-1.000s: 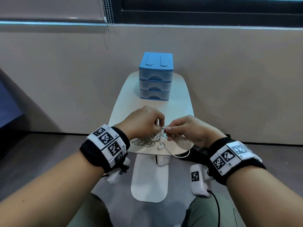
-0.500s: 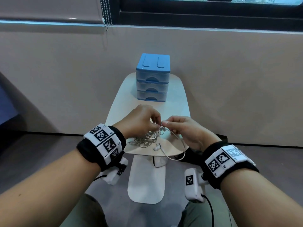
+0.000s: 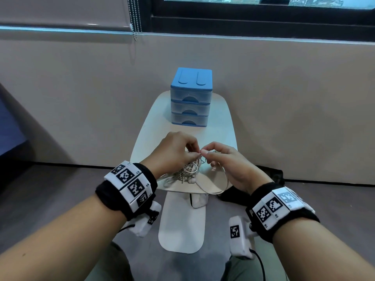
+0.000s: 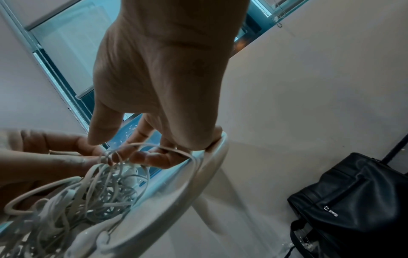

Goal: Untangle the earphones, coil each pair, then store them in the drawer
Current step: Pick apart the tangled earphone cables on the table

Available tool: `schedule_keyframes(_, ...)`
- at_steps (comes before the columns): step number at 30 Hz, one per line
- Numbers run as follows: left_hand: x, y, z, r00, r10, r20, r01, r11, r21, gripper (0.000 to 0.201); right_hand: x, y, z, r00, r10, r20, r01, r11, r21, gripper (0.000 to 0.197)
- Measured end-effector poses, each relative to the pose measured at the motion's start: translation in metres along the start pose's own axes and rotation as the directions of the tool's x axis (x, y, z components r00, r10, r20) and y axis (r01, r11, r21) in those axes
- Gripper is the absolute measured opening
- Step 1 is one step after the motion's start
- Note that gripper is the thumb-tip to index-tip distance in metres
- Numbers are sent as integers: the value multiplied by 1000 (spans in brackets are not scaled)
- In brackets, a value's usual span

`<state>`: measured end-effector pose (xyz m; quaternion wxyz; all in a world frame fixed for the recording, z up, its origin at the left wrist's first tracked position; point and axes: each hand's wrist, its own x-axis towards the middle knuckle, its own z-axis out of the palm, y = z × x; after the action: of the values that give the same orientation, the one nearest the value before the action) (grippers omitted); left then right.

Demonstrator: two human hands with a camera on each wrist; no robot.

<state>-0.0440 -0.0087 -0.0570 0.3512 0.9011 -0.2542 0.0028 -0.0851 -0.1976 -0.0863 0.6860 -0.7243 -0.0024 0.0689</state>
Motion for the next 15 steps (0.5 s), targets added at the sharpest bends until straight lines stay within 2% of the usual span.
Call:
schedule_keyframes(4, 0, 3, -2, 1000, -8, -23, 9, 1000, 19, 12, 0, -1, 4, 1000, -14, 28, 15, 999, -33, 25)
schedule_keyframes(9, 0, 3, -5, 991, -66, -119, 59, 996, -60, 11, 1, -2, 5, 997, 66, 33, -61, 990, -129, 30)
schedule_keyframes(12, -6, 1, -4, 997, -39, -72, 34, 997, -70, 10, 3, -10, 9, 996, 75, -53, -84, 979, -188, 29)
schedule_keyframes(15, -13, -3, -1, 1000, -7, 16, 7, 1000, -7, 21, 3, -30, 14, 983, 20, -181, -55, 980, -193, 22)
